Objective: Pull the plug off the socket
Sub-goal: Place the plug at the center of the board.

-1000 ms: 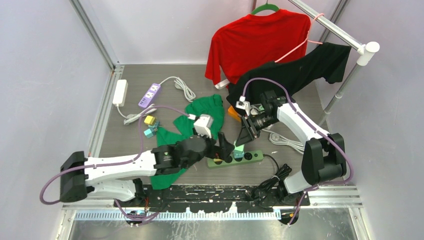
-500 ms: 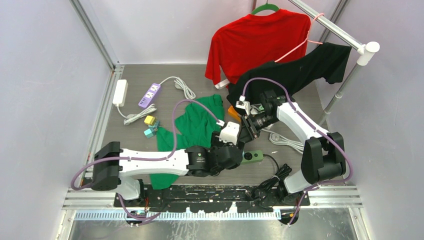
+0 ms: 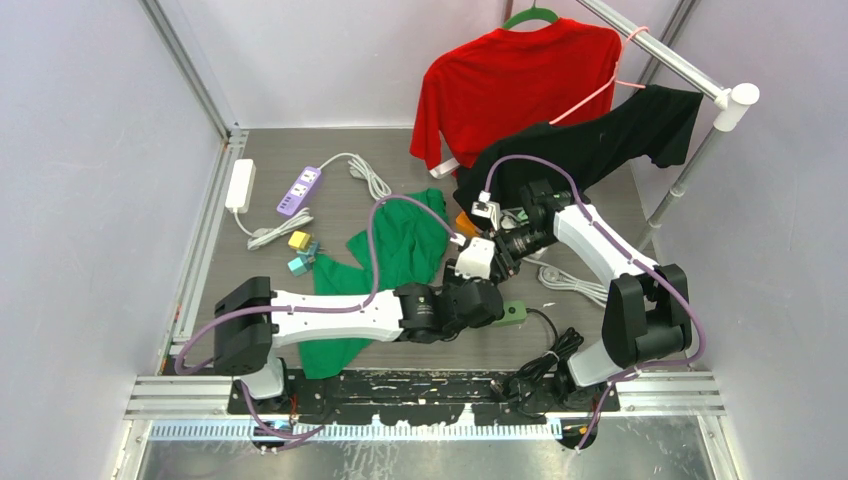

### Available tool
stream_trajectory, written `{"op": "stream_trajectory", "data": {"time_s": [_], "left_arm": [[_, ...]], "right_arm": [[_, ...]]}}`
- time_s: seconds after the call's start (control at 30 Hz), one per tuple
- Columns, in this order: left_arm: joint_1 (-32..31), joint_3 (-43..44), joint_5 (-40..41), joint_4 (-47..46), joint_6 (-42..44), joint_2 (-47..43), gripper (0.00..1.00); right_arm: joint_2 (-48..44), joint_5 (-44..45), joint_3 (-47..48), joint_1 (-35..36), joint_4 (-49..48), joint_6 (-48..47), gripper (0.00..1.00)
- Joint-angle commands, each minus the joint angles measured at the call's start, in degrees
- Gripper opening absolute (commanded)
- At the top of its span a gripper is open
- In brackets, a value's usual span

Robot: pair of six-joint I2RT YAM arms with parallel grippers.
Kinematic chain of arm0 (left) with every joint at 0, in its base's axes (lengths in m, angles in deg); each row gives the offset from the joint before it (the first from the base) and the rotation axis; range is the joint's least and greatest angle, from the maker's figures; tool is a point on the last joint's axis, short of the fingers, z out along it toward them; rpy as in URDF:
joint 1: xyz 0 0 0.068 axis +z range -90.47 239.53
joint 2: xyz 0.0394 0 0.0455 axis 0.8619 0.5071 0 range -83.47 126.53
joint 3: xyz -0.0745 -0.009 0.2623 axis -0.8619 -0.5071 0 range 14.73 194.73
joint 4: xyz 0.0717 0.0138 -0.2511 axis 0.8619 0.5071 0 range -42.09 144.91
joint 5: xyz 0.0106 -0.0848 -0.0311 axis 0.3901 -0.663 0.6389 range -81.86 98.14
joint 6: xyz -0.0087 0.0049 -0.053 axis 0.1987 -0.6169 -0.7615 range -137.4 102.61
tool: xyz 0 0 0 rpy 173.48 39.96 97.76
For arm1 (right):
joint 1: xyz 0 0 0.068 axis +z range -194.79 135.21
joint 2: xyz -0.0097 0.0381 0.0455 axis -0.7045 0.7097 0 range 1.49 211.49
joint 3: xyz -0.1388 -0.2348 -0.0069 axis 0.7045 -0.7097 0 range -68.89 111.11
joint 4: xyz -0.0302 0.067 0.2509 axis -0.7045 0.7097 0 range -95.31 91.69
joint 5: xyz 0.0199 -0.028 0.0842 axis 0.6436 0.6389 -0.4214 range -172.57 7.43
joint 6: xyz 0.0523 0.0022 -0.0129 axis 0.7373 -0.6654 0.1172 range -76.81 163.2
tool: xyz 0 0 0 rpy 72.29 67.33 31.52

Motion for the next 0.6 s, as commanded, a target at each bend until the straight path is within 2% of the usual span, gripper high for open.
{"op": "stream_trajectory", "data": {"time_s": [0.0,0.03,0.1,0.17,0.23,0.3,0.4,0.47,0.53,0.57], "left_arm": [[1.97,1.26,-2.63,-2.28,-1.73,0.72,0.48],[2.19,0.89,-3.16,-2.44,-1.86,0.69,0.42],[2.6,0.11,-3.92,-3.25,-1.72,0.12,0.21],[2.83,-1.54,-4.88,-4.74,-0.98,-0.85,0.11],[3.09,-3.48,-5.68,-6.75,0.41,-2.06,0.08],[3.19,-5.77,-6.1,-9.33,2.58,-3.55,0.06],[3.32,-10.6,-5.95,-13.68,5.18,-6.35,0.05],[3.65,-14.2,-5.89,-16.79,6.02,-8.99,0.05],[4.23,-17.48,-5.88,-18.81,6.17,-11.15,0.04],[4.59,-18.88,-5.79,-19.36,6.17,-12.28,0.04]], "right_arm": [[-0.17,-1.83,2.43,-0.12,1.12,0.59,0.07],[-0.17,-1.86,2.48,-0.15,1.13,0.62,0.07],[-0.26,-1.76,2.52,-0.18,1.13,0.58,0.09],[-0.26,-1.44,2.46,-0.15,1.21,0.65,0.15],[-0.26,-0.53,2.66,-0.16,1.26,0.37,0.26],[-0.24,-0.15,3.01,-0.15,2.17,-1.08,0.44],[-0.41,-0.43,3.39,-0.17,3.82,-3.74,0.56],[-0.68,-0.49,3.27,-0.16,3.86,-4.16,0.59],[-0.65,-0.35,3.17,-0.13,3.91,-4.43,0.72],[-0.59,-0.31,3.2,-0.15,3.94,-4.46,0.96]]}}
